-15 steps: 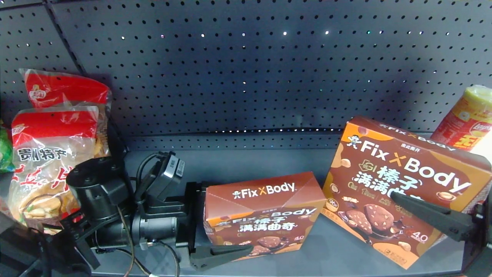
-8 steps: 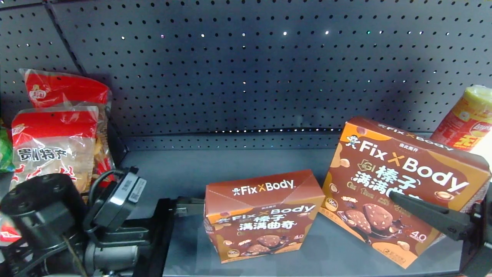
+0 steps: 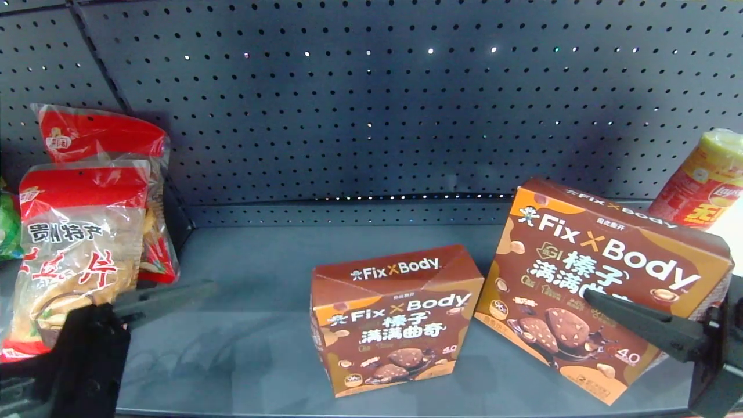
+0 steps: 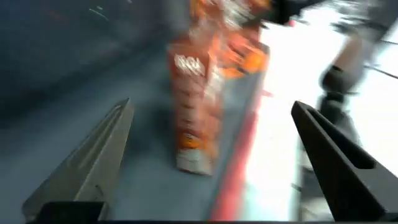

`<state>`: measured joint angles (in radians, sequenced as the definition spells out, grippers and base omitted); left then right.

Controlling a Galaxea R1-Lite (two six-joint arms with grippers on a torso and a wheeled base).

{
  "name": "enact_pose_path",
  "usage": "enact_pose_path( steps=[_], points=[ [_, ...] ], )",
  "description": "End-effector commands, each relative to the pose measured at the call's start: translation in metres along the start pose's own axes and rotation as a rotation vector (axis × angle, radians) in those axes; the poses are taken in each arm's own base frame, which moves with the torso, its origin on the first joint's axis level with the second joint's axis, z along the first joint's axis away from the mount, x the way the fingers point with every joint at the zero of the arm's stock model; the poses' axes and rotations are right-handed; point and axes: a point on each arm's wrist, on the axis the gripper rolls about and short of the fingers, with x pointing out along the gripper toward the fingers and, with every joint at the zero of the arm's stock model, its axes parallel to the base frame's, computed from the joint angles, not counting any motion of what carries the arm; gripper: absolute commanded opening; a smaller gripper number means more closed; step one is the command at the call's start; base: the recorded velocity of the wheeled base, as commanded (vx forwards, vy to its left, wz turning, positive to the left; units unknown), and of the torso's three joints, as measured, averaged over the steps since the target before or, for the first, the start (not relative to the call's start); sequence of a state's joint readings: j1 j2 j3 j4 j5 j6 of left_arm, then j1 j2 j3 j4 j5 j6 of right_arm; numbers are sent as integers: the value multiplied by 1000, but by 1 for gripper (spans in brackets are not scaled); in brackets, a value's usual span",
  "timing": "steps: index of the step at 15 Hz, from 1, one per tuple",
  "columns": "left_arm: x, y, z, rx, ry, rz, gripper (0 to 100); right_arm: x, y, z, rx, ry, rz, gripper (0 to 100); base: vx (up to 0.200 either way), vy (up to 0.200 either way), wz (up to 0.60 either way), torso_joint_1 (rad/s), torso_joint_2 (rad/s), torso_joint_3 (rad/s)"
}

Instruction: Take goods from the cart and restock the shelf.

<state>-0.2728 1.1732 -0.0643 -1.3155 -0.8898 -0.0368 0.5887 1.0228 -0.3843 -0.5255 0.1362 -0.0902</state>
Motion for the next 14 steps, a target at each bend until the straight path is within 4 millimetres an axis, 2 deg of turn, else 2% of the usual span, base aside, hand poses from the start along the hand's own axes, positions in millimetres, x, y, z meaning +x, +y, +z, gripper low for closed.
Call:
enact_pose_path(
  steps=[1,3,5,6,8,9,10,14],
  points=[
    [-3,13,19,77,-45,78,100,-3,0,1,-2,-13,1,0,0,0,0,0,0,0],
    [-8,12,20,107,-43,132,100,-4,1,3,-2,-24,14,0,0,0,0,0,0,0],
    [-27,26,19,133,-5,342,100,-4,1,4,-3,-30,21,0,0,0,0,0,0,0],
    [-30,26,19,134,1,360,100,-4,1,5,-3,-30,21,0,0,0,0,0,0,0],
    [-38,7,9,116,9,351,100,-3,1,5,-5,-29,21,0,0,0,0,0,0,0],
    [-42,-8,4,114,15,255,100,-4,1,5,-5,-32,21,0,0,0,0,0,0,0],
    [-45,-13,5,116,19,247,100,-5,1,6,-4,-36,22,0,0,0,0,0,0,0],
    [-60,-36,1,93,52,392,100,-8,4,9,-5,-65,40,0,0,0,0,0,0,0]
  ],
)
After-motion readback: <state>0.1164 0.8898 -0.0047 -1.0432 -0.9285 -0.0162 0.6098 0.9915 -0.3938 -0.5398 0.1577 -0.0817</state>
